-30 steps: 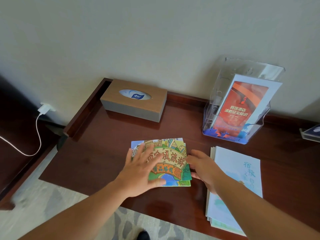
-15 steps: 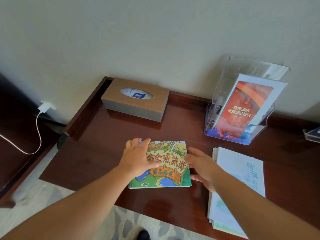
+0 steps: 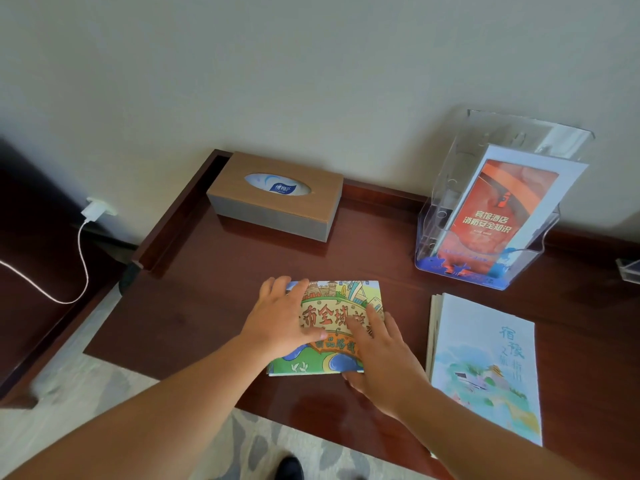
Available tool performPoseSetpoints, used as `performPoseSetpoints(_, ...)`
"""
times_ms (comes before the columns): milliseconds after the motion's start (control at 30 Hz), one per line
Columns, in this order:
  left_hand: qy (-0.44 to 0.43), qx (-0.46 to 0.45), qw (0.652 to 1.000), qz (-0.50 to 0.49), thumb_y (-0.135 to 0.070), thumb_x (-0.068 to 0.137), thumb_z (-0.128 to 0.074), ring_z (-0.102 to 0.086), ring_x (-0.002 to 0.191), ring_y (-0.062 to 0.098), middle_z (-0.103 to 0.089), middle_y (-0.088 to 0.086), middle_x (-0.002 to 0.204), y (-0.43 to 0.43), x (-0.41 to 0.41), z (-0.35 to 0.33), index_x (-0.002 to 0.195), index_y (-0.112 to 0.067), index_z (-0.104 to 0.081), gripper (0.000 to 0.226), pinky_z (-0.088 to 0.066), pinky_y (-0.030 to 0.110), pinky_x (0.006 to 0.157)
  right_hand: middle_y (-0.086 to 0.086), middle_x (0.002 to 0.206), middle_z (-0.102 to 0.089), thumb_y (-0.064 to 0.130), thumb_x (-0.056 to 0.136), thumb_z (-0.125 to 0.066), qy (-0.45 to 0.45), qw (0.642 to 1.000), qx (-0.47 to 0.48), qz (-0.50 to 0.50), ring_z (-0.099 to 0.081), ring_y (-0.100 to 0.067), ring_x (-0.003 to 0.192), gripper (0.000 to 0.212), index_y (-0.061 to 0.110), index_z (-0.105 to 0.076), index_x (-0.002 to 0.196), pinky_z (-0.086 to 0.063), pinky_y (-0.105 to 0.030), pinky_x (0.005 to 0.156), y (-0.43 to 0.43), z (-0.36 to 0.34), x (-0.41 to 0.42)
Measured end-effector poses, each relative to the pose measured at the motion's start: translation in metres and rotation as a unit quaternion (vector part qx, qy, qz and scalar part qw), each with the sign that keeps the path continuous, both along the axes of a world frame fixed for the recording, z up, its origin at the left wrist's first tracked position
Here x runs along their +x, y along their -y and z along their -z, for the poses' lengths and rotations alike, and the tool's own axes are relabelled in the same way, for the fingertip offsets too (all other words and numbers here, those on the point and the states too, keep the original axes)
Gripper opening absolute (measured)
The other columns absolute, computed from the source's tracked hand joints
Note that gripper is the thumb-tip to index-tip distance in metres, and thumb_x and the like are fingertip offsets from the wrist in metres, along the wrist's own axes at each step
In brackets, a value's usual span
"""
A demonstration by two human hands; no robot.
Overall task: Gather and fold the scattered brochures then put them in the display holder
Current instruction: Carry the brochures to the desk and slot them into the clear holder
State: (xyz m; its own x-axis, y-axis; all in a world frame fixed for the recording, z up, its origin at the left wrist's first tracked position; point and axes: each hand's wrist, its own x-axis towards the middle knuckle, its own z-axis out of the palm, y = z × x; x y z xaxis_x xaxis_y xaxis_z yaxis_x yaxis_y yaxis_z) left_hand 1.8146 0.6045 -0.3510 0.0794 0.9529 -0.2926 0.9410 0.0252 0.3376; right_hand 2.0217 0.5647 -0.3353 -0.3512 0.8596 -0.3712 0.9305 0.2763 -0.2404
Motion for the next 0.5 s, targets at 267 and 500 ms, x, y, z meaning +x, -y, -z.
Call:
performPoseSetpoints(267, -0.09, 0.047, 0.992, 0.08, -0.081, 0.073, -0.051, 0.005, 0.149, 0.032, -0.008, 0.01, 0.162, 0.005, 0.004, 0.006, 0.152, -0.026, -0.012, 0.104, -0.004, 0.047, 0.12, -0.001, 0.164, 0.001, 0.077, 0.075, -0.054, 0.001, 1.0, -0.011, 0.002, 0.013, -0.033, 0.149, 0.098, 0.034, -0.012, 0.153, -0.006, -0.048, 0.119, -0.016, -0.005, 0.0)
performPoseSetpoints(500, -0.084, 0.092, 0.983, 0.137, -0.06, 0.096, -0.011, 0.011, 0.15, 0.022, 0.005, 0.006, 0.164, 0.015, 0.05, 0.026, 0.156, -0.018, -0.002, 0.073, 0.007, 0.045, 0.121, 0.004, 0.161, 0.024, 0.07, 0.078, -0.058, 0.047, 0.998, -0.024, -0.04, 0.02, -0.016, 0.148, 0.111, 0.029, 0.014, 0.153, 0.001, -0.041, 0.12, -0.043, 0.005, 0.009)
